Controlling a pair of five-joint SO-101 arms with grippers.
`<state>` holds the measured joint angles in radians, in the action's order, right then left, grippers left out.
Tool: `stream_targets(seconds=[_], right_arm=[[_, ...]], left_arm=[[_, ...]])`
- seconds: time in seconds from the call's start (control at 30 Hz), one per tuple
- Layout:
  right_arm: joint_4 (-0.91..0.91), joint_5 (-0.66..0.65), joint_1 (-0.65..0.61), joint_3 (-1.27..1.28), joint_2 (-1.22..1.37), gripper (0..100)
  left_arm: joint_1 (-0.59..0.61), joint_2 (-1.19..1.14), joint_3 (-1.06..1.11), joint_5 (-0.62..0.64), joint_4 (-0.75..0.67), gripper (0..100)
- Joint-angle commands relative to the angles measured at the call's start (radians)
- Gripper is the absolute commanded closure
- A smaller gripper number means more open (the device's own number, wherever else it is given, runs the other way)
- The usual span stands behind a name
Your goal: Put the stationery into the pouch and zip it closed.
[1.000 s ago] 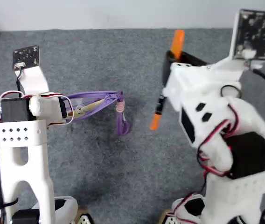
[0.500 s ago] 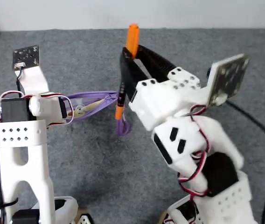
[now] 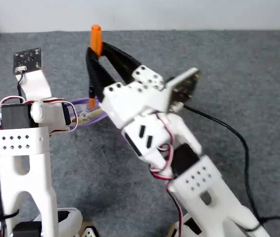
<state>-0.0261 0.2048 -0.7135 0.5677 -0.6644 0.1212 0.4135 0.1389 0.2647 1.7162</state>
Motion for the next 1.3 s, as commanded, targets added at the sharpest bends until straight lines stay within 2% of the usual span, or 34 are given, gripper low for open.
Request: stream_targets(seconds=[0.0, 0.23, 0.47, 0.67, 0.87, 0.97, 1.1, 1.17, 1.27], right_arm=[[-0.044, -0.020, -0.024, -0.003, 0.051, 99.1], [-0.038, -0.044, -0.054, 0.077, 0.062, 99.1], [0.159, -0.100, -0.076, 0.255, -0.067, 98.1], [0.343, -0.103, -0.077, 0.252, -0.165, 75.2], [0.375, -0.101, -0.070, 0.250, -0.272, 73.6], [0.432, -0.098, -0.044, 0.242, -0.329, 80.4], [0.522, -0.098, 0.039, 0.236, -0.389, 99.8], [0.601, -0.098, 0.088, 0.236, -0.420, 95.7], [0.725, -0.049, 0.147, 0.235, -0.460, 99.3]], left_arm=[[-0.008, 0.005, -0.027, 0.009, -0.005, 99], [-0.003, 0.005, -0.027, 0.009, -0.005, 99], [-0.008, 0.003, -0.027, 0.009, -0.006, 99], [-0.008, 0.002, -0.027, 0.009, -0.006, 99], [-0.008, 0.003, -0.027, 0.009, -0.003, 99], [-0.006, 0.003, -0.027, 0.009, -0.002, 99], [-0.008, 0.005, -0.027, 0.009, 0.000, 99], [-0.008, 0.005, -0.027, 0.009, 0.000, 99], [-0.008, 0.005, -0.030, 0.009, 0.000, 99]])
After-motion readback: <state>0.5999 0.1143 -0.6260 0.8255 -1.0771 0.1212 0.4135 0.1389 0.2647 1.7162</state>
